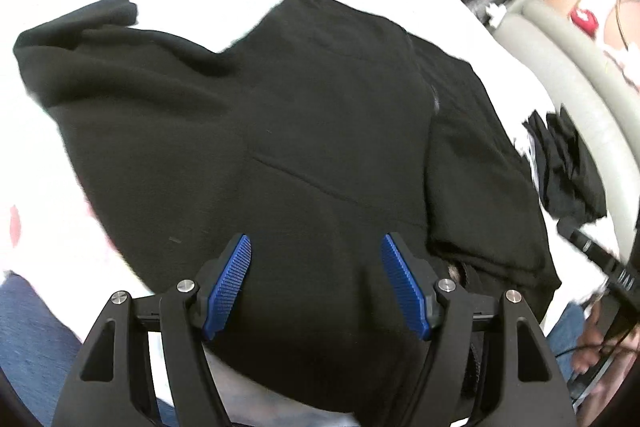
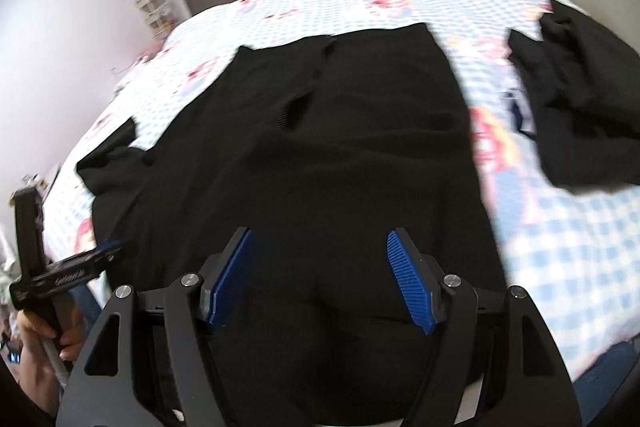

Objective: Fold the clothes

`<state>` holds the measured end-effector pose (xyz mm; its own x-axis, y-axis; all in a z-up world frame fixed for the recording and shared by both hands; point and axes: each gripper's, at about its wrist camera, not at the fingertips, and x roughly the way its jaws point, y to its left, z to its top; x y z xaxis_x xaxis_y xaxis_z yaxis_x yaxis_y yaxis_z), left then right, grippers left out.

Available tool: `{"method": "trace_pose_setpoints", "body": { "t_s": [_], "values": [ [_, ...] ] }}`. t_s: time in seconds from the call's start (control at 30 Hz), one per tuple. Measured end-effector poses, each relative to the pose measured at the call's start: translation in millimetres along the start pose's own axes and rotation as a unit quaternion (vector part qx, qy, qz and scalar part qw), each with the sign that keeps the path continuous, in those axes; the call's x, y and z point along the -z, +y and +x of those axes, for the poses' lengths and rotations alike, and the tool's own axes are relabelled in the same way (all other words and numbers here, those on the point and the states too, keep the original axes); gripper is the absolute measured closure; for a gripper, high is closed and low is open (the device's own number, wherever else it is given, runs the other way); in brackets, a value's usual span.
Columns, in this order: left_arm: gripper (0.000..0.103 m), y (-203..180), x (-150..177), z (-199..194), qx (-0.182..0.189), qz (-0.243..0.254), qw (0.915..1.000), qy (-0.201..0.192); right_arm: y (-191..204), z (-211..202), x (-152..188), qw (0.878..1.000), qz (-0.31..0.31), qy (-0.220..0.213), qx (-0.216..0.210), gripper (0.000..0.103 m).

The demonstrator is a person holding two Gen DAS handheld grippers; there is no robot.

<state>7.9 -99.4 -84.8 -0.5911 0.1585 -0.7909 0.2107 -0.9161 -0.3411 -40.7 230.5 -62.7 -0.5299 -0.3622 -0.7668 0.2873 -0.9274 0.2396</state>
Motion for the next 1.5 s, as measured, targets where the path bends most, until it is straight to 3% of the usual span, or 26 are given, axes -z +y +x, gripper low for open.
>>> {"method": "trace_pose_setpoints", "body": {
  "t_s": [0.17,0.33,0.47,0.6,0.73,0.8,0.87,0.9,0.93,1.07,1.13,1.2,1.3,1.37,1.4,1.43,1.5],
  "values": [
    [0.033,66,-13,-23,0.002,-0.072,0.9969,-0.03,52,35,-11,0.998,-0.034,0.04,-0.046,0.031],
    [0.033,147,-28,-41,0.007,-0.163,0.9847,-0.062,104,61,-31,0.992,-0.072,0.067,-0.085,0.032],
    [0.033,202,-48,-42,-0.008,-0.207,0.9748,-0.084,141,78,-41,0.988,-0.092,0.079,-0.094,0.032],
    [0.032,246,-77,-43,-0.036,-0.219,0.9692,-0.106,172,102,-48,0.983,-0.106,0.104,-0.106,0.032],
    [0.026,296,-112,-20,-0.059,-0.233,0.9662,-0.095,201,126,-62,0.98,-0.118,0.116,-0.109,0.032],
    [0.026,320,-123,2,-0.052,-0.251,0.964,-0.072,207,134,-65,0.981,-0.108,0.118,-0.107,0.032],
    [0.038,332,-129,17,-0.033,-0.262,0.9627,-0.061,204,139,-63,0.981,-0.089,0.129,-0.118,0.032],
    [0.077,331,-133,20,-0.025,-0.258,0.9639,-0.059,200,140,-61,0.98,-0.081,0.136,-0.122,0.032],
    [0.092,325,-141,21,-0.022,-0.246,0.9673,-0.056,194,140,-58,0.98,-0.073,0.14,-0.12,0.032],
    [0.094,246,-175,-28,-0.01,-0.14,0.9815,-0.13,162,128,-52,0.985,-0.052,0.133,-0.099,0.032],
    [0.094,170,-183,-49,0.032,-0.053,0.988,-0.142,137,107,-47,0.988,-0.036,0.116,-0.091,0.033],
    [0.094,89,-182,-65,0.081,0.033,0.986,-0.142,112,87,-40,0.991,-0.015,0.1,-0.085,0.033],
    [0.092,-15,-142,-44,0.161,0.123,0.9752,-0.09,72,58,-22,0.994,0.023,0.081,-0.075,0.033],
    [0.081,-78,-107,-13,0.203,0.174,0.963,-0.034,38,35,-5,0.995,0.05,0.06,-0.056,0.033],
    [0.066,-109,-89,2,0.224,0.199,0.9541,-0.005,26,26,1,0.995,0.062,0.053,-0.051,0.033],
    [0.052,-131,-71,22,0.221,0.22,0.9498,0.022,11,20,8,0.995,0.074,0.051,-0.044,0.033],
    [0.049,-142,-36,66,0.152,0.24,0.9565,0.066,-14,10,22,0.994,0.098,0.054,-0.022,0.033]
  ]
}}
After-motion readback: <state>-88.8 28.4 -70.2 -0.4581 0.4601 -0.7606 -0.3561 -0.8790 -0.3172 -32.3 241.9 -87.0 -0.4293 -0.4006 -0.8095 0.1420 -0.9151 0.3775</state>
